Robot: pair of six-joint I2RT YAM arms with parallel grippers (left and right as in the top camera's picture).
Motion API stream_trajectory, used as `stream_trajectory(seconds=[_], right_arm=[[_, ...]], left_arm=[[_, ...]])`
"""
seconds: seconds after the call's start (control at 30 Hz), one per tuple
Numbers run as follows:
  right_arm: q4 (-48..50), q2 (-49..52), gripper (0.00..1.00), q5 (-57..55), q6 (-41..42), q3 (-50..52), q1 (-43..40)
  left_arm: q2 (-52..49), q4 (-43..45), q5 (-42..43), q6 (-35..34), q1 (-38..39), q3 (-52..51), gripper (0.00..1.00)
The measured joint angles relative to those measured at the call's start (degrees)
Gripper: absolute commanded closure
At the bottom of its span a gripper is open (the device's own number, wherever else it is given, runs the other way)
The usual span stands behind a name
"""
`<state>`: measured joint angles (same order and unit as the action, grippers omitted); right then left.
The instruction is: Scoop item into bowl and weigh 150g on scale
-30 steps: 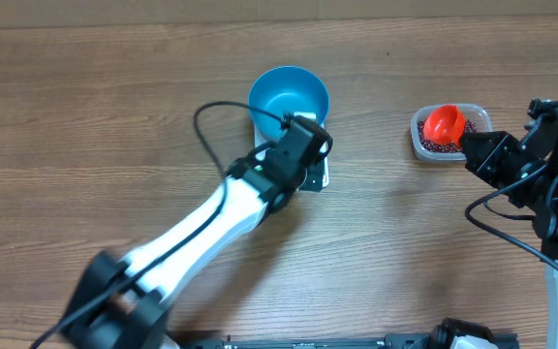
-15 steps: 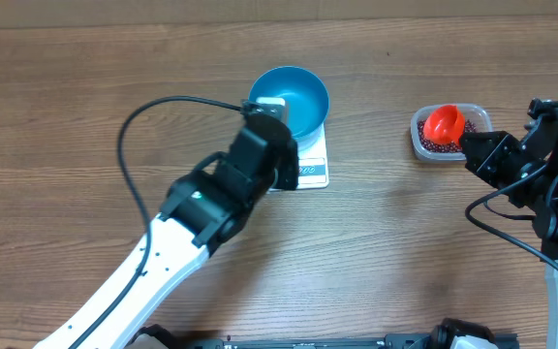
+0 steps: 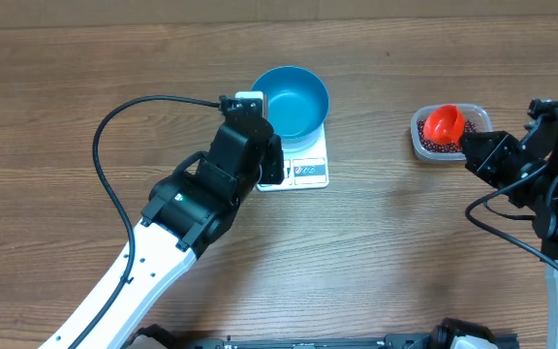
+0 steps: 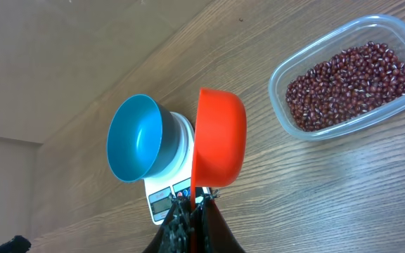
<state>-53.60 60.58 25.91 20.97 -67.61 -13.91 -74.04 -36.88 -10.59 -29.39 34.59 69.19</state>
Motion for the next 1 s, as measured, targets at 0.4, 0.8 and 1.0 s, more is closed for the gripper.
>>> stream_trajectory(seconds=[0.4,0.8,1.0], right_arm=[[0.0,0.0,0.96,0.0,0.0,0.0,0.0],[0.5,0.0,0.96,0.0,0.0,0.0,0.0],[0.5,0.0,0.96,-0.1,0.0,0.0,0.0]], left_arm=[[-0.7,-0.9,-2.6,-0.3,-0.2,0.0,0.96],[-1.4,-0.9,-3.4,-0.5,-0.2,0.0,0.96],[-1.4,-0.9,-3.4,-0.5,-0.2,0.0,0.96]])
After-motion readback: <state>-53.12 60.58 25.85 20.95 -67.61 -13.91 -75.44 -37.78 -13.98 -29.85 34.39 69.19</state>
